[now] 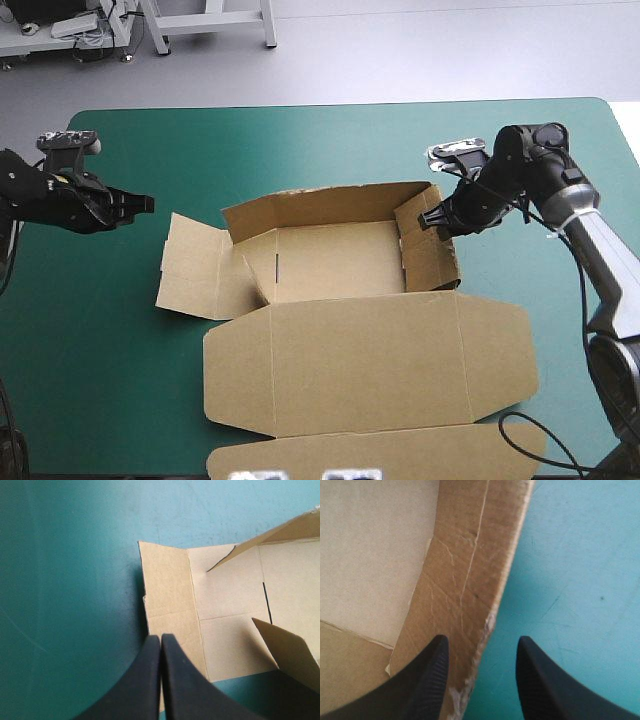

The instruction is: Fold the box

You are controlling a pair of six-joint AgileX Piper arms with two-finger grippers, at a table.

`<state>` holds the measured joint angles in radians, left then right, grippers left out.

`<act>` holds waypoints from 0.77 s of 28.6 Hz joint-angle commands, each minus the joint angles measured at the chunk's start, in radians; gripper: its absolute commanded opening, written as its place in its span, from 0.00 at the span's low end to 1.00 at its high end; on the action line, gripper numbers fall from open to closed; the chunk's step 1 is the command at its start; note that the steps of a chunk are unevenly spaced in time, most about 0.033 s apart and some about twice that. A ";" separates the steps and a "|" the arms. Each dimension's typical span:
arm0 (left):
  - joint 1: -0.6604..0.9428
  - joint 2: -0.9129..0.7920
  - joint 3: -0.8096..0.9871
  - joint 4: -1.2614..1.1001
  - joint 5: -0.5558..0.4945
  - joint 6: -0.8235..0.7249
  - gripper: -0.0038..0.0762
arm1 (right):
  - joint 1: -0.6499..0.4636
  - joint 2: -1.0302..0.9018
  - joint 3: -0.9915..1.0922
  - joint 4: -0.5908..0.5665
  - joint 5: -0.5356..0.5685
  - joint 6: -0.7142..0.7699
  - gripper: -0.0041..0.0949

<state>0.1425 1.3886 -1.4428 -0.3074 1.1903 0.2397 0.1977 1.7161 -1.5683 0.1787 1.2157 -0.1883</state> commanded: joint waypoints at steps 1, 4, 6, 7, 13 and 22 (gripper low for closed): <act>-0.001 -0.027 -0.024 -0.028 -0.025 0.000 0.04 | -0.002 0.006 -0.022 0.073 -0.039 -0.067 0.45; -0.001 -0.027 -0.024 -0.028 -0.025 0.000 0.04 | -0.002 0.048 -0.022 0.124 -0.046 -0.103 0.45; -0.001 -0.027 -0.024 -0.028 -0.025 0.000 0.04 | -0.002 0.075 -0.022 0.133 -0.046 -0.103 0.44; -0.001 -0.027 -0.024 -0.028 -0.025 0.000 0.04 | -0.002 0.088 -0.022 0.132 -0.046 -0.103 0.44; -0.001 -0.027 -0.024 -0.028 -0.021 0.000 0.04 | -0.002 0.149 -0.022 0.146 -0.042 -0.070 0.39; -0.001 -0.027 -0.024 -0.025 -0.018 0.000 0.04 | -0.002 0.163 -0.022 0.166 -0.081 -0.039 0.02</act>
<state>0.1425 1.3886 -1.4416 -0.3100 1.1982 0.2431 0.1971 1.9241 -1.5683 0.3062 1.1519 -0.2359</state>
